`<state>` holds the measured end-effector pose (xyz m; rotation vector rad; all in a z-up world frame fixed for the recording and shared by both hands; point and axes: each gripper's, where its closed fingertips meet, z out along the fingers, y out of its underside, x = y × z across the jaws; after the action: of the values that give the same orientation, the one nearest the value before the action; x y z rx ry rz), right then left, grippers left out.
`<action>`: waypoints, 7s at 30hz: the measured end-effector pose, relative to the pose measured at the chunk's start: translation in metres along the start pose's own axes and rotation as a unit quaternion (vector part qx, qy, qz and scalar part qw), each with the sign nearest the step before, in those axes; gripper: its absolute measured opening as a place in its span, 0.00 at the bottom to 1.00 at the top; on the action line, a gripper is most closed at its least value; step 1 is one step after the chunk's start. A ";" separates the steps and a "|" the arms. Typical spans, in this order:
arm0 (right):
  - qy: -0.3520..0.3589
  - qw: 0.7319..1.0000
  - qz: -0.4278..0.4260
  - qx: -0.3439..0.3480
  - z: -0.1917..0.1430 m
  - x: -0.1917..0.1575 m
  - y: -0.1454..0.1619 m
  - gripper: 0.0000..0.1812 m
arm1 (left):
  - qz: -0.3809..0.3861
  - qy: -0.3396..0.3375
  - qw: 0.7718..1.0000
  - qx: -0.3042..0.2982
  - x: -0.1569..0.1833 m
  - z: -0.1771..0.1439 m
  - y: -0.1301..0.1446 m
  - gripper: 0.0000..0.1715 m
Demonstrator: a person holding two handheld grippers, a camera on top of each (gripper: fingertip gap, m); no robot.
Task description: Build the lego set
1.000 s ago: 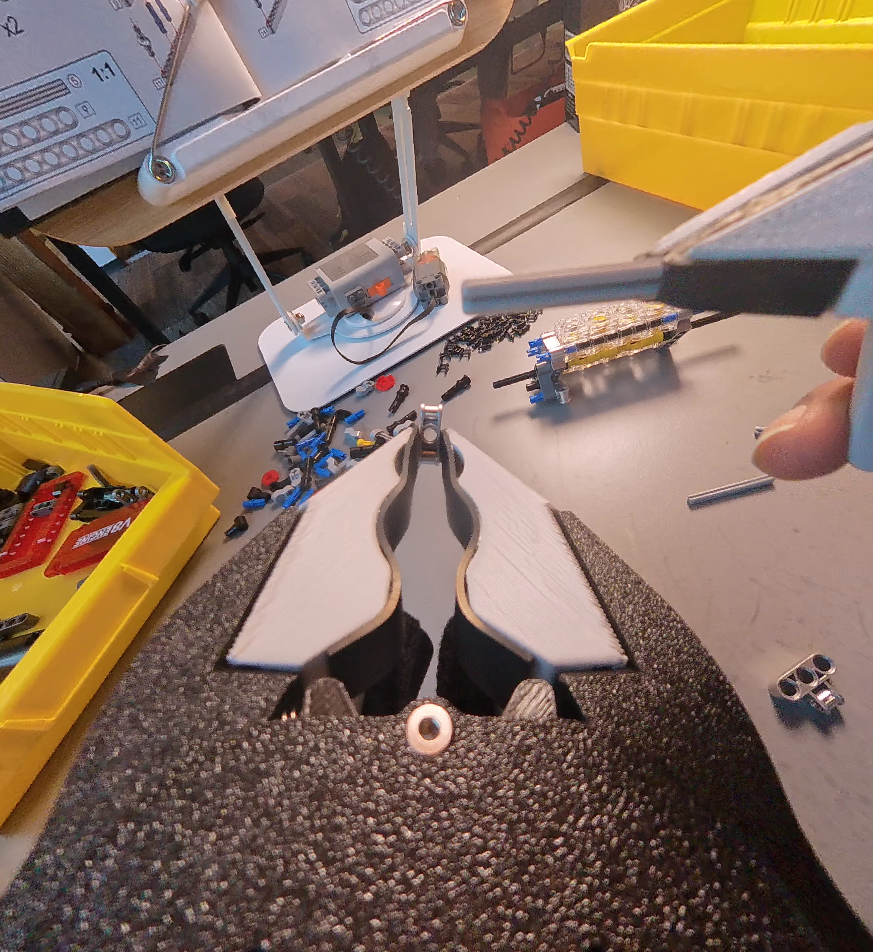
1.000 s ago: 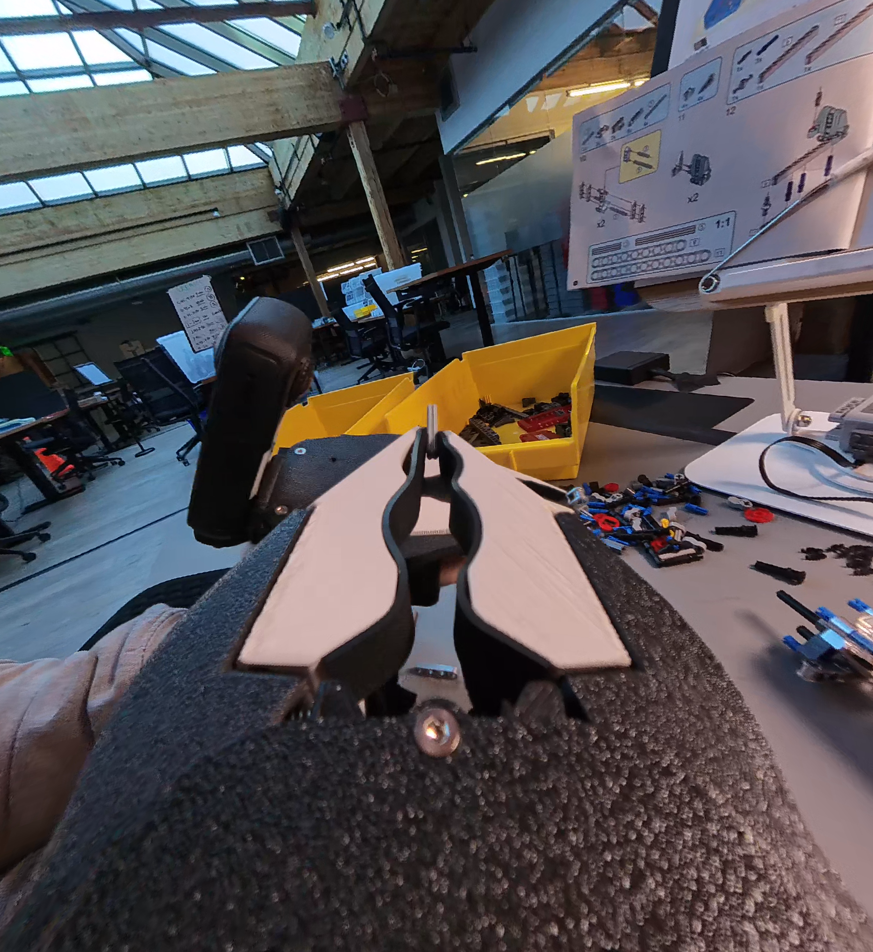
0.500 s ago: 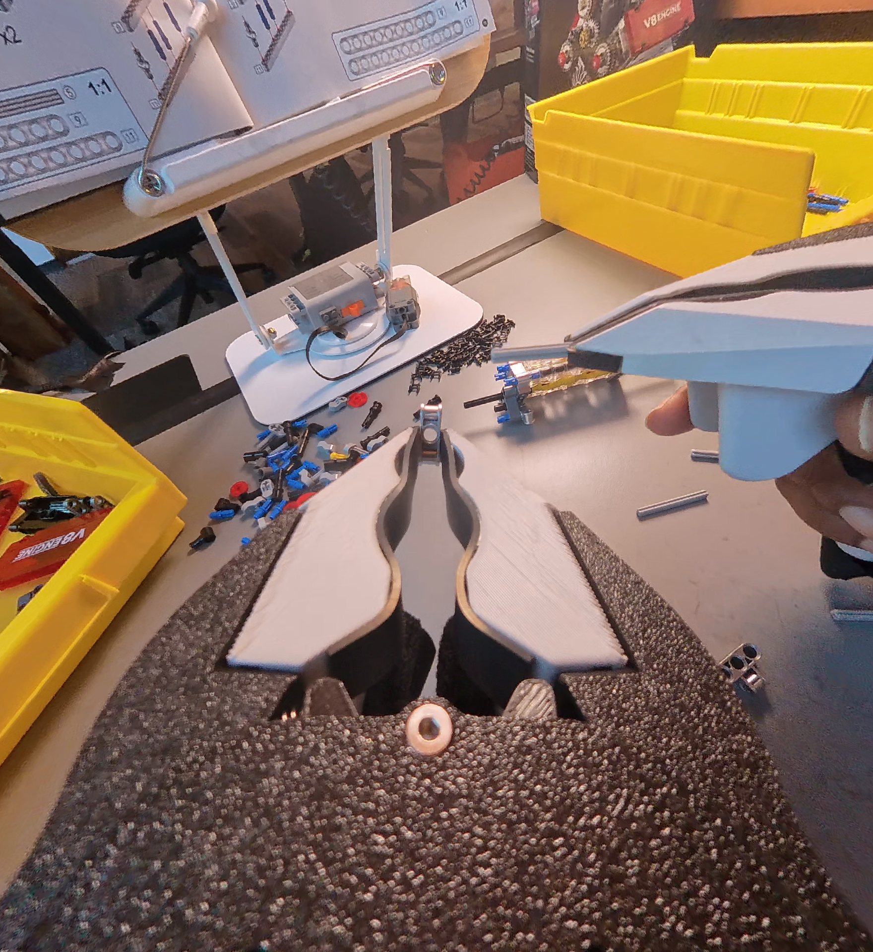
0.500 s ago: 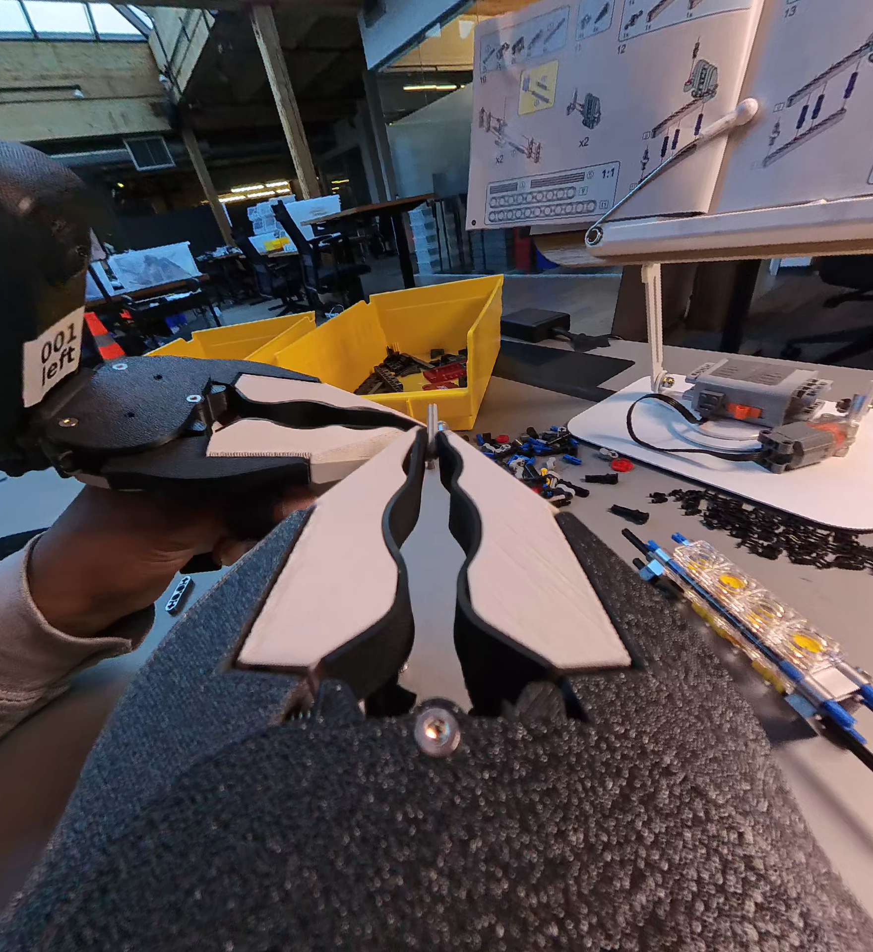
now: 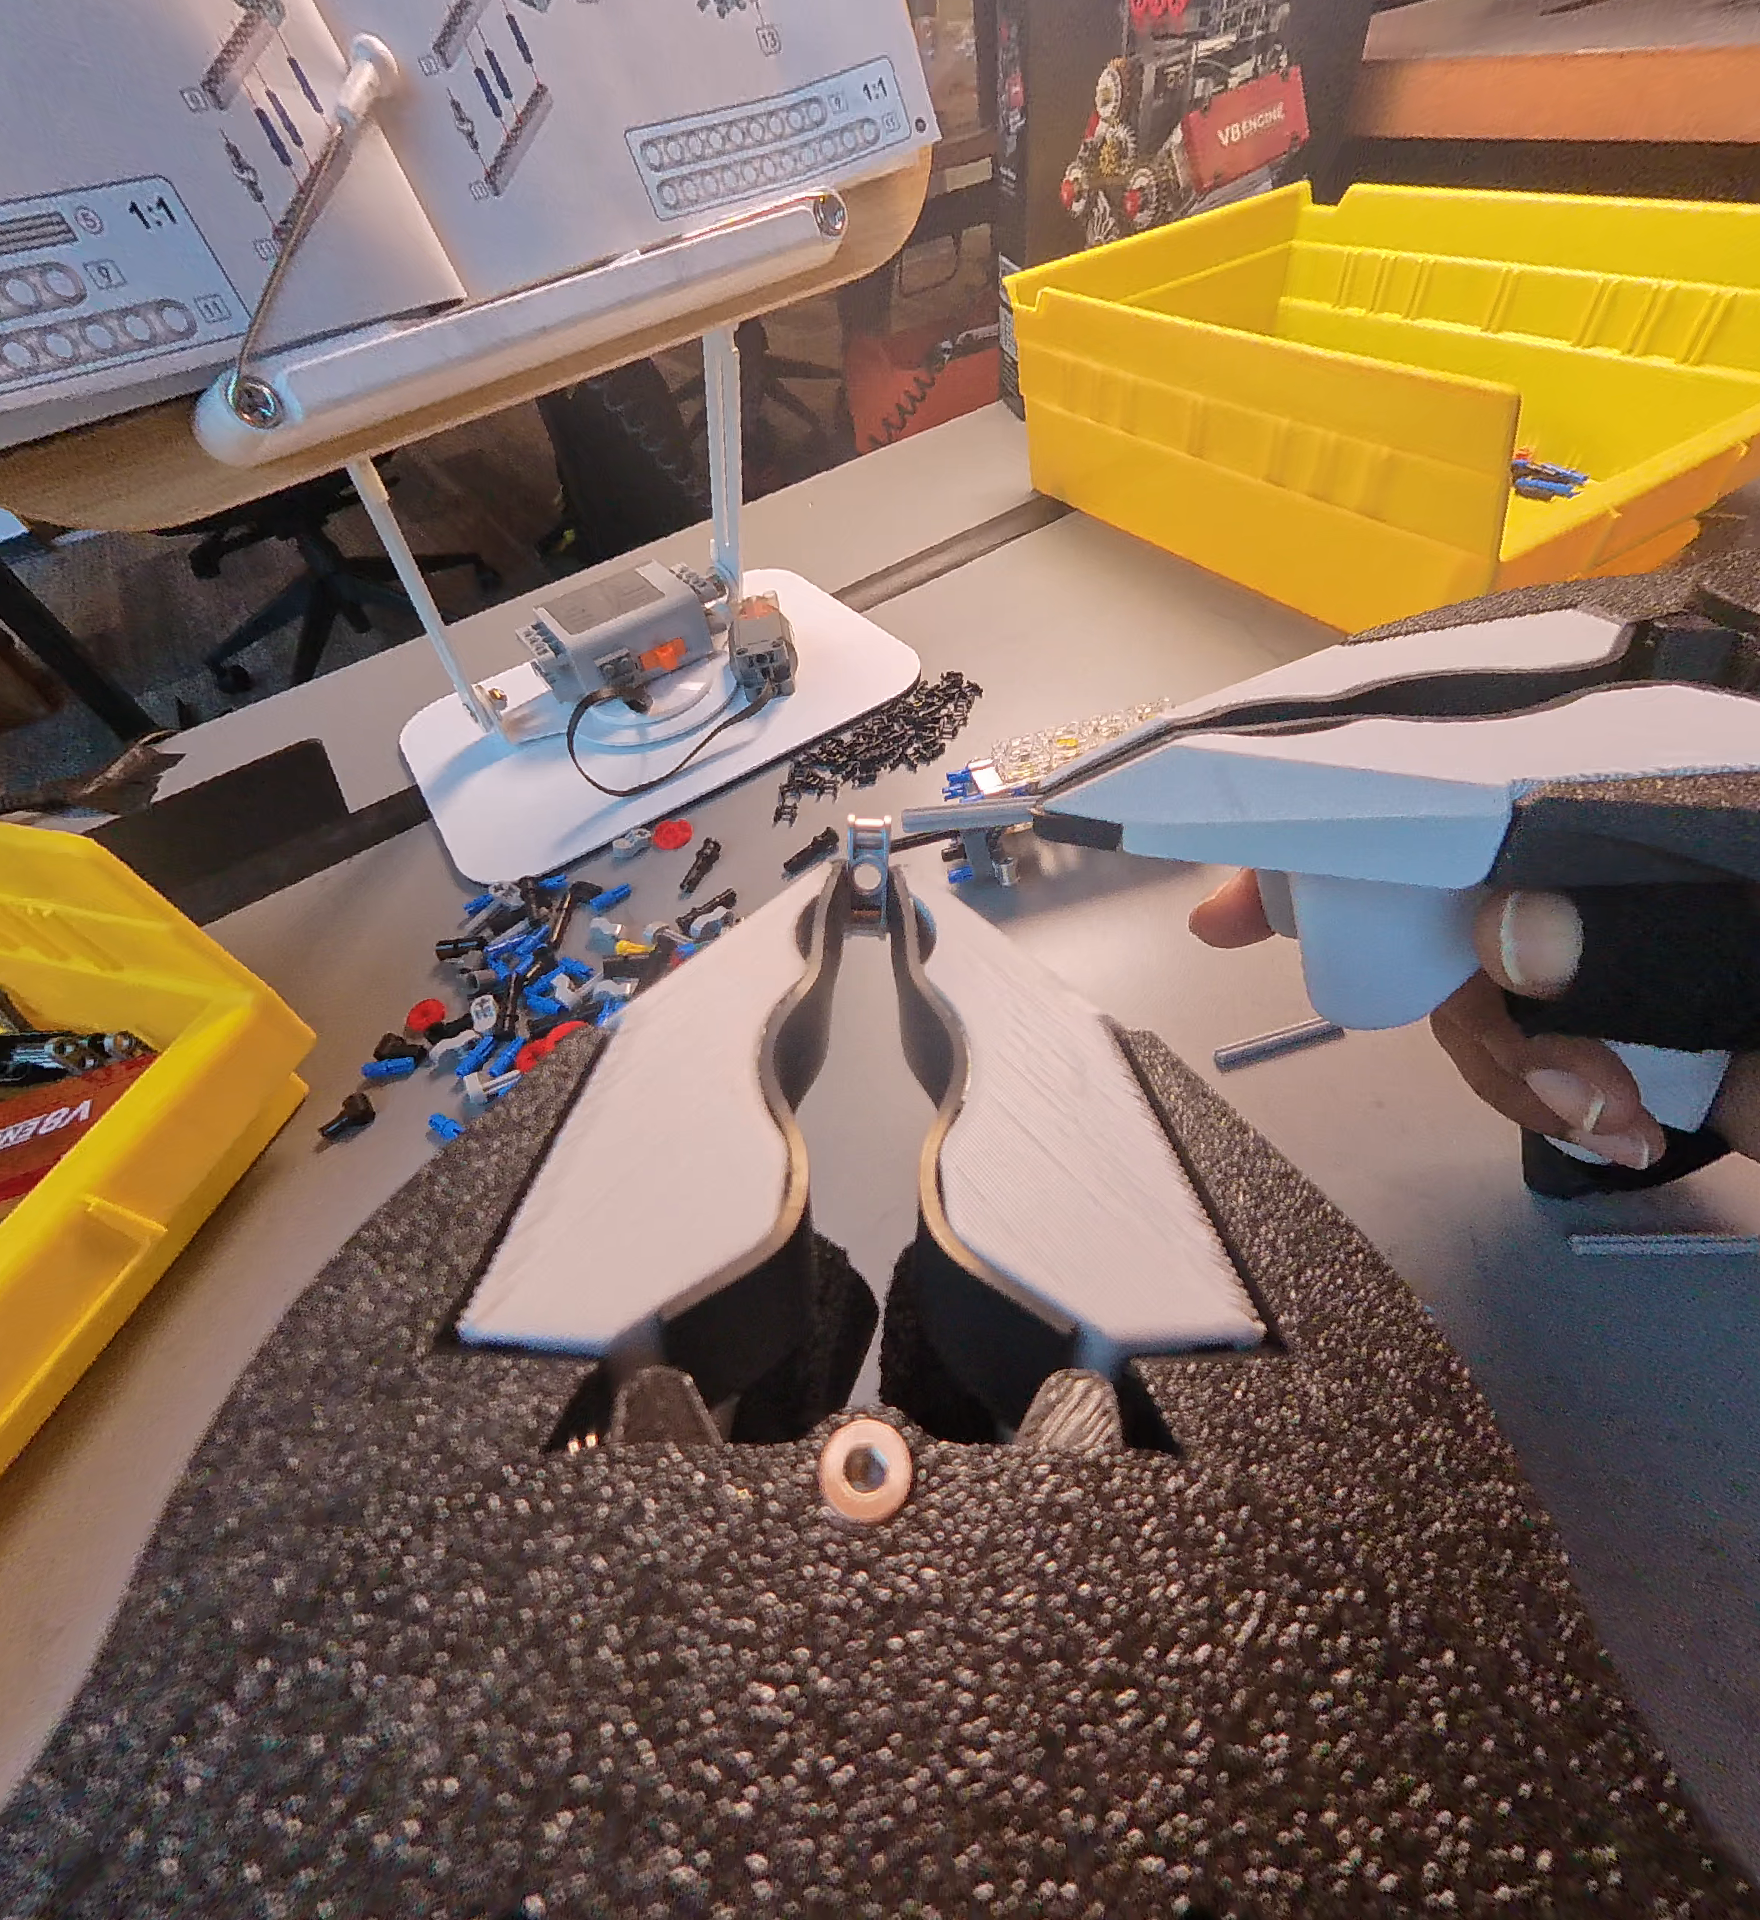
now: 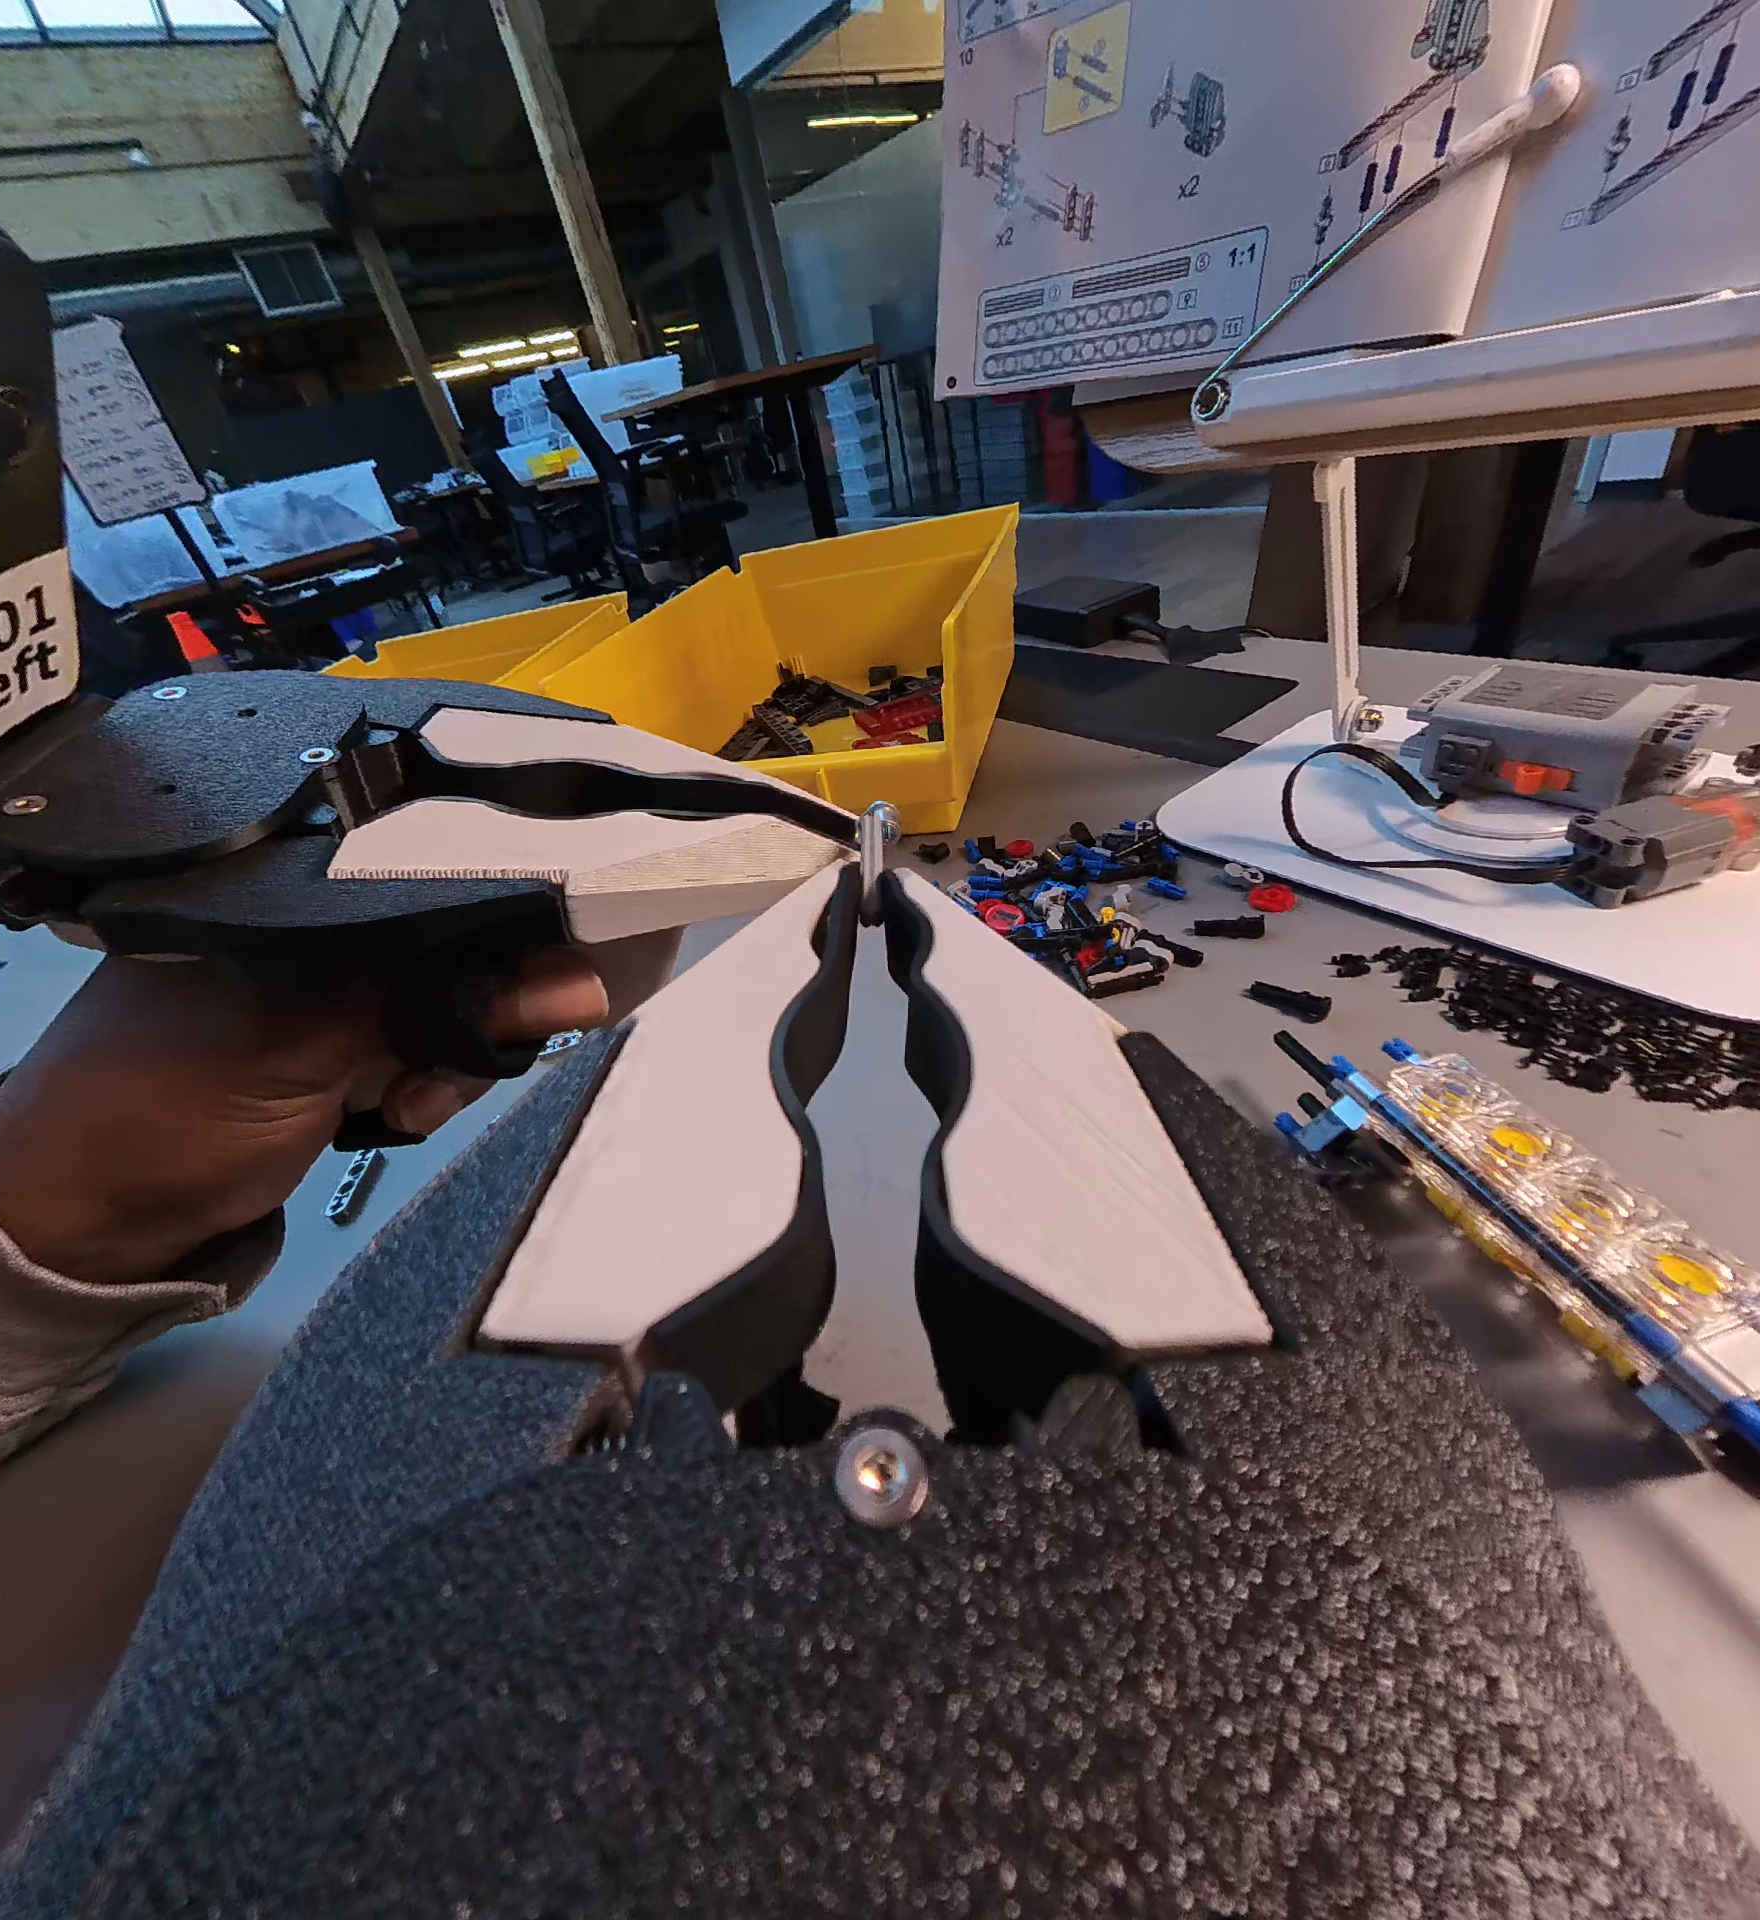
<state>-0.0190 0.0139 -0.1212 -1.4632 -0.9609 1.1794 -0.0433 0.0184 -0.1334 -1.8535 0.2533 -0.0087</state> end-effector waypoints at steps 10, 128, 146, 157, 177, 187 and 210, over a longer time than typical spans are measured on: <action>-0.011 0.999 0.036 0.011 -0.001 0.000 -0.002 0.01 | -0.010 0.008 1.000 0.020 0.003 -0.004 -0.010 0.03; -0.089 0.995 -0.010 0.053 -0.019 -0.028 -0.028 0.08 | 0.064 0.040 0.991 0.107 0.005 -0.041 -0.033 0.03; -0.067 0.996 -0.041 0.029 -0.015 -0.029 -0.018 0.01 | 0.076 0.092 0.988 0.100 0.034 -0.039 -0.031 0.03; -0.106 0.994 0.001 0.024 -0.014 -0.034 -0.012 0.01 | 0.092 0.139 0.981 0.097 0.039 -0.043 -0.024 0.04; -0.045 0.998 -0.038 -0.030 -0.011 -0.012 -0.002 0.05 | 0.071 0.013 0.996 0.049 -0.019 -0.038 -0.009 0.03; -0.006 0.999 0.041 0.014 -0.026 0.032 -0.020 0.06 | 0.044 0.007 0.998 0.042 -0.027 -0.038 -0.005 0.03; -0.190 0.810 -0.263 -0.488 0.097 0.116 0.092 0.01 | -0.037 0.049 0.997 0.040 -0.038 -0.056 0.014 0.03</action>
<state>-0.0893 0.1272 -0.2382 -1.5240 -2.3181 0.5301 -0.0902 -0.0314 -0.1257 -1.7831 0.2481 -0.1587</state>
